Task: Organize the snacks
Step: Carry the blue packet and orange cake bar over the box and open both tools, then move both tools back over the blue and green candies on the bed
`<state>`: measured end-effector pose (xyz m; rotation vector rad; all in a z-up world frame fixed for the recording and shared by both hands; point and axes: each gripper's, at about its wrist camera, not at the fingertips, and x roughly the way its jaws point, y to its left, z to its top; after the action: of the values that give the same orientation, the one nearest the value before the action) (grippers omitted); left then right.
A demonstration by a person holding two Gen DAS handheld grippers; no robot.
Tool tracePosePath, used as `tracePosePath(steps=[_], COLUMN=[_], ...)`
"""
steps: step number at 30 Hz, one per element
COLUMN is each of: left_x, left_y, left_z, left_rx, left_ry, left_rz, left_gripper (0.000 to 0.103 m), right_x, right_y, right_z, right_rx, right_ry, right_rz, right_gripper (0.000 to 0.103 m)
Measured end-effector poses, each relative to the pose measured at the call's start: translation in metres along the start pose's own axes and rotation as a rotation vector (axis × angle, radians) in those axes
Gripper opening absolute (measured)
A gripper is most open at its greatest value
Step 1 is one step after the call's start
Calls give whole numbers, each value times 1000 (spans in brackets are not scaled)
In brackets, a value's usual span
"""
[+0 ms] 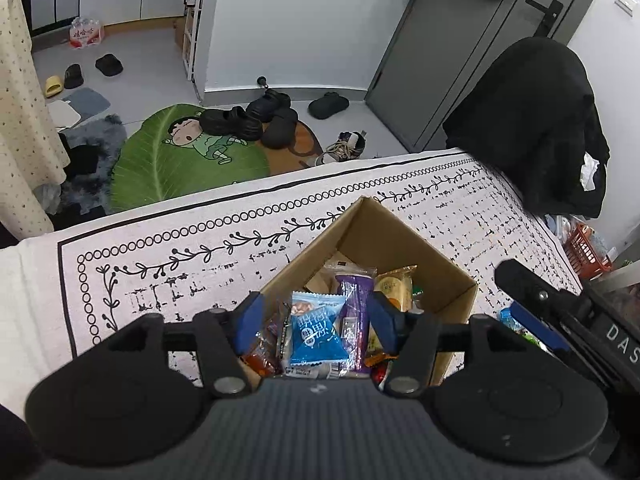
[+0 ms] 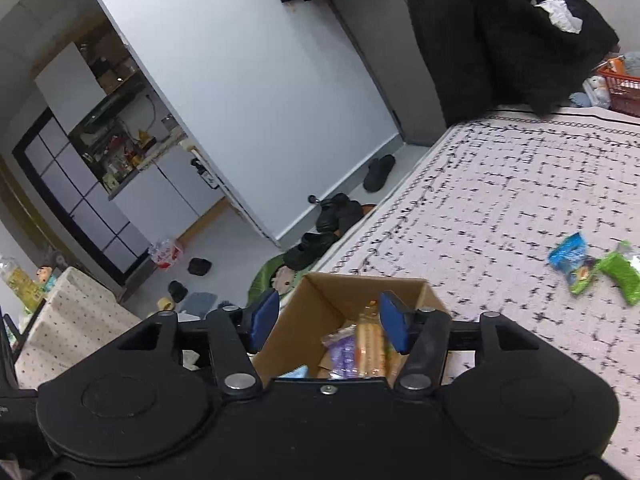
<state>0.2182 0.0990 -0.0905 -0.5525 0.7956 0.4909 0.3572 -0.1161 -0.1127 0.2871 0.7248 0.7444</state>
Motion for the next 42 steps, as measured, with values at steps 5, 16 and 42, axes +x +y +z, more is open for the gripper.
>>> tracePosePath(steps=[5,16,42], left_x=[-5,-11,6], left_y=[-10,-42,-127], left_z=[-2,-10,-27], left_rx=[34,87,175], left_ry=[-20,-60,-69], left_rz=[22,-20,-78], left_gripper=[75,103,103], right_x=[-10,-31,-65], right_y=[-11,-28,-130], right_z=[2,6,18], right_rx=[-5,-33,125], right_ry=[2,-11,-91], right_rz=[-23,-34,-253], right_gripper=[66,80,93])
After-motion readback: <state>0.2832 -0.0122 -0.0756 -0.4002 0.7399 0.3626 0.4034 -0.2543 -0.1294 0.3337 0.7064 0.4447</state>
